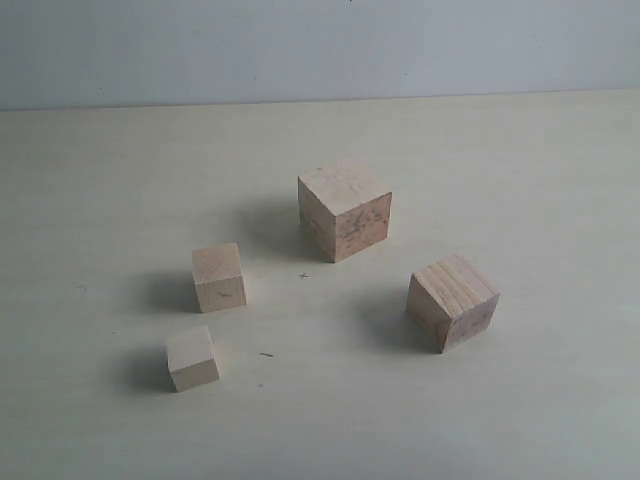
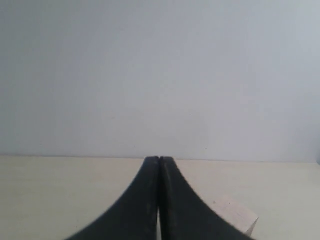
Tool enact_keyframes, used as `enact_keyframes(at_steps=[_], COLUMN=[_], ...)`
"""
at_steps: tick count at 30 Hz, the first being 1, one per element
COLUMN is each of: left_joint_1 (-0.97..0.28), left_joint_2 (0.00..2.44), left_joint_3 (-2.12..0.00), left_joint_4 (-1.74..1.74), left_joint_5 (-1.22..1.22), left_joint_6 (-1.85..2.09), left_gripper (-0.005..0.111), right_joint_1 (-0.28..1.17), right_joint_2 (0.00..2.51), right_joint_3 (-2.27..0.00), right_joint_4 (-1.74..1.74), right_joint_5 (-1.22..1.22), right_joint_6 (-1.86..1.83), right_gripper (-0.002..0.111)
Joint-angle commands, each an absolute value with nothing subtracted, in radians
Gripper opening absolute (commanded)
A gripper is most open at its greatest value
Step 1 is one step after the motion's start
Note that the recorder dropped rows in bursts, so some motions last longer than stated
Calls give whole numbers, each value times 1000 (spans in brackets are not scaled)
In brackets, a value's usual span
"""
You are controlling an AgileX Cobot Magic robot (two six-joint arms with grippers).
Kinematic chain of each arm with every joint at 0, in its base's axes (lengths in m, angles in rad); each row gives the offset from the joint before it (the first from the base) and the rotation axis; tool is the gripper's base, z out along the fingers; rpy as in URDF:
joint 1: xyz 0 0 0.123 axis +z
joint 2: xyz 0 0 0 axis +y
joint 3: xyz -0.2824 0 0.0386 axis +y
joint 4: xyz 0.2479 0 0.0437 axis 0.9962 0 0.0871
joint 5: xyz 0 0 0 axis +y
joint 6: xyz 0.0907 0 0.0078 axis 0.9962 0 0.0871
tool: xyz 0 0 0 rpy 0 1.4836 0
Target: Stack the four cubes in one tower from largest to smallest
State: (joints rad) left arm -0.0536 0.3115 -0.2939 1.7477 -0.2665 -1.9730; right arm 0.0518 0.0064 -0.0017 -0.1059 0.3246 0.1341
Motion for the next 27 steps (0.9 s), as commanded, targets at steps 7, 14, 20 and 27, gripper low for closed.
enact_keyframes(at_steps=[7, 14, 20, 27], left_joint_1=[-1, 26, 26, 26], left_joint_2=[146, 134, 146, 146], left_joint_3=[-248, -248, -227, -190], left_joint_4=[1744, 1724, 1228, 129], left_joint_5=[-202, -207, -187, -208], left_joint_6=[-2125, -2125, -1522, -354], left_gripper=[0, 0, 0, 0], right_joint_1=[53, 53, 53, 53], right_joint_2=[0, 0, 0, 0], right_joint_3=[0, 0, 0, 0], right_joint_4=[-107, -104, -104, -104], right_joint_5=[311, 311, 311, 311], right_joint_6=[134, 134, 134, 134], right_gripper=[0, 0, 0, 0])
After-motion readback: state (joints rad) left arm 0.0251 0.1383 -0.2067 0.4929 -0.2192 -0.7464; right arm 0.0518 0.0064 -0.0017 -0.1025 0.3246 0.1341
